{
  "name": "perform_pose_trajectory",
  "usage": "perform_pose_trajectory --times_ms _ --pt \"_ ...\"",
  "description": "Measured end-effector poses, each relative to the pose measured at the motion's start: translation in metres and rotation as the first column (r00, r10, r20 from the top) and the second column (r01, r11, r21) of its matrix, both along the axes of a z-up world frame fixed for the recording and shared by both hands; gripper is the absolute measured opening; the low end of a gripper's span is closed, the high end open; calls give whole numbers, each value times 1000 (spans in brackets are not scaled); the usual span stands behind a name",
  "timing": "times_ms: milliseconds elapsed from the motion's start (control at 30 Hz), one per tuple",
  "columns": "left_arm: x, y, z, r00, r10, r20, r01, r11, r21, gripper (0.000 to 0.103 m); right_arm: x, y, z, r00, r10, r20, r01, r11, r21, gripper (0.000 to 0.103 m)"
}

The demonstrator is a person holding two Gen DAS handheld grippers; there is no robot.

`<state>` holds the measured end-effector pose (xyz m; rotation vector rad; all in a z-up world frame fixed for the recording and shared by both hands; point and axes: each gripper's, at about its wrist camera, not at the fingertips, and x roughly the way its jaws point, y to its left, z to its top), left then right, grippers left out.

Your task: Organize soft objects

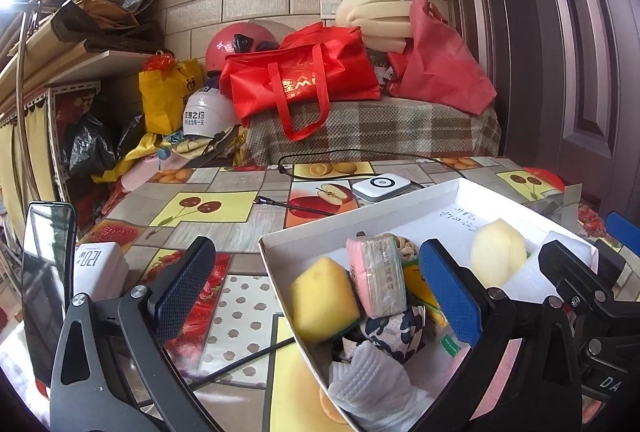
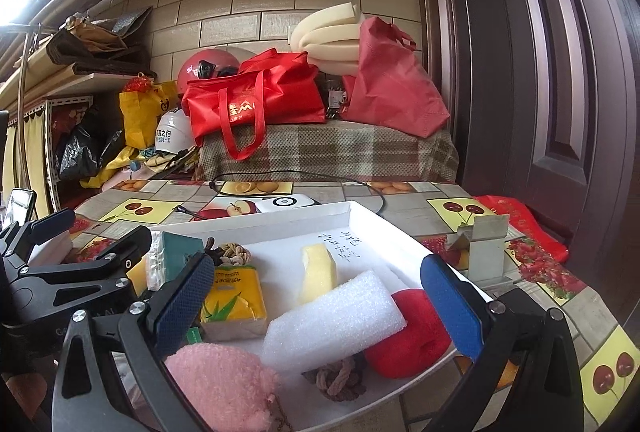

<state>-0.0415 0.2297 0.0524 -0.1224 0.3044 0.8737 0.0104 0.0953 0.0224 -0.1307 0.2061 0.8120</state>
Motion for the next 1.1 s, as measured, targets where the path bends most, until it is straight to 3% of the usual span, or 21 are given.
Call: perform_pose_trajectory --times_ms 567,1100 --pt "-29 -37 -1 999 -43 5 43 999 -18 103 -19 -36 -3 998 -52 -19 52 999 -2 103" --pt "-61 -94 -3 994 -105 -1 105 994 -4 103 -54 -87 -9 999 -19 -40 17 999 -48 103"
